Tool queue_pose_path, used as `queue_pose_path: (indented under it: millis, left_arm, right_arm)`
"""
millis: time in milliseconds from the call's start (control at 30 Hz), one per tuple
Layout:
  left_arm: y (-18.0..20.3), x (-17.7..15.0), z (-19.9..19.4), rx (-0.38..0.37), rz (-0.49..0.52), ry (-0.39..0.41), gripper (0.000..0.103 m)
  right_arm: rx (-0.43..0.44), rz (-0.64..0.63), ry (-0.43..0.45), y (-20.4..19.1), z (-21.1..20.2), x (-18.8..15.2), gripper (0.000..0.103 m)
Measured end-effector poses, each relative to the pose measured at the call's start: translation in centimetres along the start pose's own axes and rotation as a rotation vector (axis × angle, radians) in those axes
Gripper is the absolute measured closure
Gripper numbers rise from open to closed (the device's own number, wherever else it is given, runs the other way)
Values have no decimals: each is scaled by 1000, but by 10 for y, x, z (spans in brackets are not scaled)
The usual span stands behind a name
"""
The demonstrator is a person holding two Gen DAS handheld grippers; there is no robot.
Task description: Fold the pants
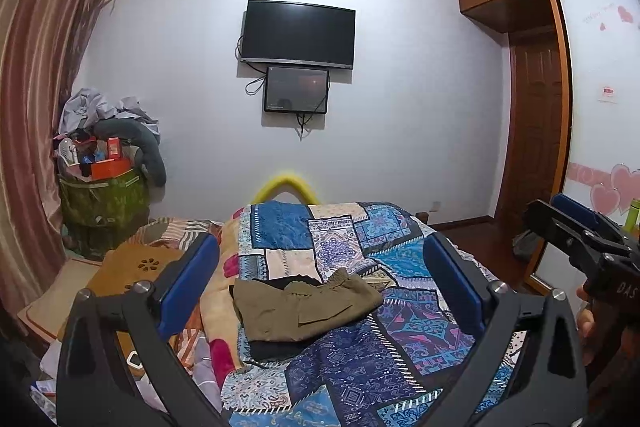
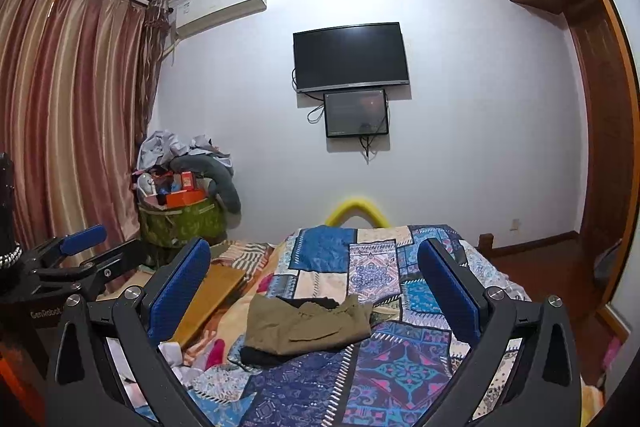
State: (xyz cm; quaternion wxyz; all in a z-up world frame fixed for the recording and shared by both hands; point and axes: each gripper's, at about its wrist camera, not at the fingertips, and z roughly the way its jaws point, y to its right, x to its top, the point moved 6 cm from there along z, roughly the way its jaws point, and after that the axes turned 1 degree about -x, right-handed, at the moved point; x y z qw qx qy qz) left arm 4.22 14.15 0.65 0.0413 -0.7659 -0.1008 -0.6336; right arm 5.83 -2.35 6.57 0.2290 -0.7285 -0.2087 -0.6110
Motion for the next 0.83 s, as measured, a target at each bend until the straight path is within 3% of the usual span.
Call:
queue_pose_path:
  millis: [833]
  left_arm:
    - [1,-4,12,-24,-9,-39,0]
  right_arm:
    - [-7,-9,0,0,-1,3,0]
